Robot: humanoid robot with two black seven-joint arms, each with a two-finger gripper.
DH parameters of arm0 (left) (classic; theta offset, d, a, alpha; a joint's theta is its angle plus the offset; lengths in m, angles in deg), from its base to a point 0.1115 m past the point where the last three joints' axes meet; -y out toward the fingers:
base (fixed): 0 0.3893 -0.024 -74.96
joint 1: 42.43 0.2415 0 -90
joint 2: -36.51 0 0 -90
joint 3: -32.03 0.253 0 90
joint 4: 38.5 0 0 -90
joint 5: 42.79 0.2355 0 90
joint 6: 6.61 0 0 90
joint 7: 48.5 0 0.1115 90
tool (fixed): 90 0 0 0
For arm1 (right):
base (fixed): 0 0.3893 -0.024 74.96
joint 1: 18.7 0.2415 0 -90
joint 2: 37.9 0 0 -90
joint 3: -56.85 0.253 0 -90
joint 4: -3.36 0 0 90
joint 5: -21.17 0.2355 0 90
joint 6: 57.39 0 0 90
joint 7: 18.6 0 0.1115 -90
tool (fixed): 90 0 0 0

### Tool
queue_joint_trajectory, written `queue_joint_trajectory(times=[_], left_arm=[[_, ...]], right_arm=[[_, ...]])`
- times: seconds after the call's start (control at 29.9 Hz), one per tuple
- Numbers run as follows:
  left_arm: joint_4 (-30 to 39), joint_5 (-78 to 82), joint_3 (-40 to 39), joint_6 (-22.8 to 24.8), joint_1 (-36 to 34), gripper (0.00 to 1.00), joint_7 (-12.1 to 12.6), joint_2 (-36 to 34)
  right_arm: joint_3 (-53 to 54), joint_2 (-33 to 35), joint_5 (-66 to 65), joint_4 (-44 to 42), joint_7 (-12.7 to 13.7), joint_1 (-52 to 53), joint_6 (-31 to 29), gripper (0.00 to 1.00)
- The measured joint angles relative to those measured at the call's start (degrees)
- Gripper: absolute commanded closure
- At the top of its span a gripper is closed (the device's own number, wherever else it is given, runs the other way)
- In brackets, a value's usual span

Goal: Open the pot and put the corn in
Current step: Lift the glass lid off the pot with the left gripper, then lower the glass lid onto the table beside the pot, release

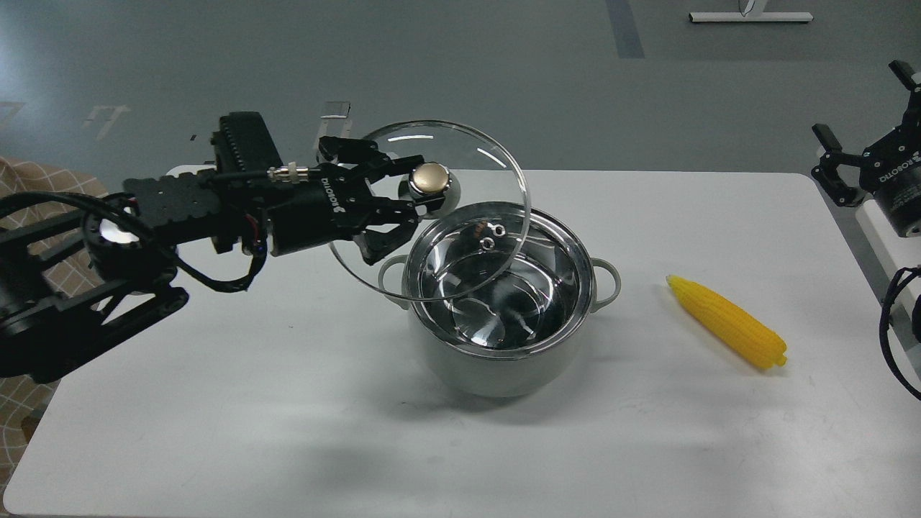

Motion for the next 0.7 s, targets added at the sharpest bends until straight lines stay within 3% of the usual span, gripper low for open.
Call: queue_joint_trajectory(times=[0.13,0.3,0.47,0.7], left_arm=[[0.47,-3.62,0.30,-6.11,2.41,0.91,-1.32,-9.53],[-2.20,-8.80,0.37,-12.25,8.33,0.90,-1.94,-15.40],[-6.74,-14.09,0.42,-19.90,16.09,0.90,-2.27,-15.63],[-14.89,-16.04,0.54,-26.96,19.96,0.90,-2.16,-12.10]], right_arm=[[0.19,0.07,0.00,0.00,0.02,-0.03,0.00,0.00],[0.23,-0.17,-0.01,-0.01,0.02,-0.32,0.00,0.00],[0.23,-0.58,-0.05,-0.09,0.02,-0.37,0.00,0.00],[0.21,-0.49,-0.05,-0.10,0.02,-0.79,0.00,0.00]])
